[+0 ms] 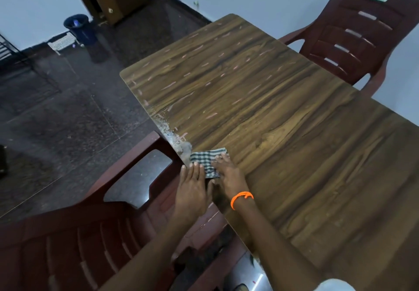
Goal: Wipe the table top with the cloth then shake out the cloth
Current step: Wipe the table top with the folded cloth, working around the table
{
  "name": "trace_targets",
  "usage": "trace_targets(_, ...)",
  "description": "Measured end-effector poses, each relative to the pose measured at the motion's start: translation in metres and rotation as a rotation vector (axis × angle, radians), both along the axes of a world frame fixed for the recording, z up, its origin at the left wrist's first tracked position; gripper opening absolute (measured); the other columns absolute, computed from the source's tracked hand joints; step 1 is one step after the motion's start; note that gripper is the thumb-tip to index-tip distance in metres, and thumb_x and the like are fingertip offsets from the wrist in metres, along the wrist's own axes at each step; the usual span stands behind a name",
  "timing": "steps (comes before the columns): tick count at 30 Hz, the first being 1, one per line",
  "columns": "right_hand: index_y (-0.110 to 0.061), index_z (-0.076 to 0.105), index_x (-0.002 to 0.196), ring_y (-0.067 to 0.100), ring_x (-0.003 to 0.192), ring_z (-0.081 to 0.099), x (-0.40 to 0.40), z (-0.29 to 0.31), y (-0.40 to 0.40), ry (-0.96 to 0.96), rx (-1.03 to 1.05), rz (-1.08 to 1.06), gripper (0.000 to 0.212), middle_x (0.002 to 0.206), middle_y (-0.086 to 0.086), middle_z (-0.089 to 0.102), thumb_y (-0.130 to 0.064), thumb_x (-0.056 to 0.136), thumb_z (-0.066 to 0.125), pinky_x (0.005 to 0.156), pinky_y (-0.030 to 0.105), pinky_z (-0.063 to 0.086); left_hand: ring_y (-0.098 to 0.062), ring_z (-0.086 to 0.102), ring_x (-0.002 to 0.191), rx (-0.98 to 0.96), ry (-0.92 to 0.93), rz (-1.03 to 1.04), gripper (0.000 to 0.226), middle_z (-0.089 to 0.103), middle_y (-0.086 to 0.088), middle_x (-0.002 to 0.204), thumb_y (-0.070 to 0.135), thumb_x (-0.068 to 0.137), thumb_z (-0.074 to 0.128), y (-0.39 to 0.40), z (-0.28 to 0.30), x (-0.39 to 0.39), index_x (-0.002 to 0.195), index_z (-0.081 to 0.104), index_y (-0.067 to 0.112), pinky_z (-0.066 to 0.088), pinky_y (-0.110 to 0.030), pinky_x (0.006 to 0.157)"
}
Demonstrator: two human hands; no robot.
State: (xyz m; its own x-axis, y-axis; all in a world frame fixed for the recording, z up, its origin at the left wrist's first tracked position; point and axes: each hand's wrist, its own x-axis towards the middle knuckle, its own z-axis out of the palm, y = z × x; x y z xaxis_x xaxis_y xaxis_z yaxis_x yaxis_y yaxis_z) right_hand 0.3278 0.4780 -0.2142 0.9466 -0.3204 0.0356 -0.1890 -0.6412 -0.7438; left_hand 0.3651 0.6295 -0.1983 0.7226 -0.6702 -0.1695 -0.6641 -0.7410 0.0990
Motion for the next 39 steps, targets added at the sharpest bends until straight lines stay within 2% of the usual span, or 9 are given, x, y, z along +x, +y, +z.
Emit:
trace_targets(3,-0.004,0.069,0.111,0.029,0.131,0.041,-0.036,-0.005,-0.007,0.006,0.021,-0.041,0.042,0.128,0.018,0.059,0.007,0.072,0.056,0.112,0.011,0.015,-0.032,0.016,0.154,0.078,0.055,-0.091,0.074,0.029,-0.022,0.162,0.051,0.106,0.014,0.0,0.012,-0.027,0.155,0.027,-0.003,-0.009,-0.046,0.123)
trace_targets(7,-0.008,0.07,0.111,0.027,0.13,0.044,-0.047,-0.001,-0.029,0.042,-0.021,-0.153,0.053,0.127,0.013,0.06,0.021,0.069,0.055,0.108,0.007,0.018,-0.032,0.008,0.156,0.117,0.06,-0.188,0.077,0.019,-0.023,0.165,0.053,0.106,0.017,-0.024,0.028,-0.023,0.157,0.017,-0.004,-0.025,-0.041,0.117)
trace_targets(12,-0.006,0.07,0.107,0.031,0.13,0.044,0.004,0.006,-0.027,0.075,-0.006,-0.294,0.036,0.127,0.018,0.059,0.011,0.079,0.056,0.108,0.029,0.031,-0.033,0.002,0.156,0.332,-0.059,-0.25,0.08,0.011,-0.021,0.167,0.055,0.105,0.011,-0.051,0.033,0.034,0.158,0.006,-0.004,-0.013,-0.052,0.122)
trace_targets(16,-0.009,0.069,0.103,0.034,0.124,0.048,0.059,0.01,0.004,0.093,-0.031,-0.276,0.032,0.124,0.018,0.06,-0.008,0.074,0.055,0.104,0.036,0.036,-0.03,0.008,0.156,0.323,-0.085,-0.231,0.08,0.015,-0.021,0.166,0.056,0.105,0.013,-0.03,0.027,0.095,0.158,0.013,-0.003,-0.015,-0.051,0.122)
trace_targets(21,-0.007,0.067,0.114,0.029,0.135,0.037,0.078,-0.006,0.069,0.029,-0.028,-0.351,0.043,0.131,0.015,0.056,0.009,0.075,0.056,0.112,0.012,0.011,-0.028,0.012,0.155,0.193,-0.024,-0.382,0.096,0.023,-0.02,0.165,0.068,0.093,0.0,0.042,0.02,0.13,0.159,0.02,0.0,-0.018,-0.048,0.121)
trace_targets(26,-0.004,0.067,0.114,0.026,0.134,0.036,0.049,-0.011,0.103,0.026,-0.029,-0.481,0.045,0.13,0.017,0.057,0.018,0.077,0.052,0.11,0.007,0.013,-0.027,0.012,0.156,0.169,0.051,-0.577,0.103,0.022,-0.019,0.165,0.074,0.087,-0.001,0.072,0.012,0.132,0.159,0.019,0.002,-0.013,-0.049,0.122)
trace_targets(31,-0.008,0.069,0.111,0.025,0.129,0.046,0.021,0.006,0.09,0.037,-0.071,-0.642,0.054,0.125,0.013,0.062,0.021,0.067,0.059,0.108,0.025,0.031,-0.024,0.011,0.156,0.115,0.099,-0.675,0.103,0.02,-0.019,0.166,0.074,0.088,-0.002,0.044,0.01,0.123,0.158,0.02,0.001,-0.017,-0.046,0.122)
trace_targets(36,-0.014,0.07,0.11,0.023,0.128,0.047,0.072,0.009,0.063,0.088,0.008,-0.776,0.037,0.128,0.011,0.061,0.003,0.078,0.063,0.105,0.023,0.033,-0.028,0.013,0.155,0.104,0.038,-0.632,0.11,0.021,-0.02,0.165,0.07,0.08,-0.012,0.006,0.01,0.159,0.158,0.02,0.0,-0.01,-0.048,0.124)
trace_targets(39,-0.013,0.069,0.107,0.03,0.121,0.052,0.115,0.017,0.074,0.118,-0.059,-0.64,0.031,0.125,0.013,0.061,-0.004,0.078,0.063,0.098,0.035,0.04,-0.026,0.01,0.156,0.146,0.044,-0.574,0.089,0.014,-0.015,0.168,0.067,0.098,0.01,0.014,0.009,0.204,0.16,0.018,0.004,-0.007,-0.045,0.123)
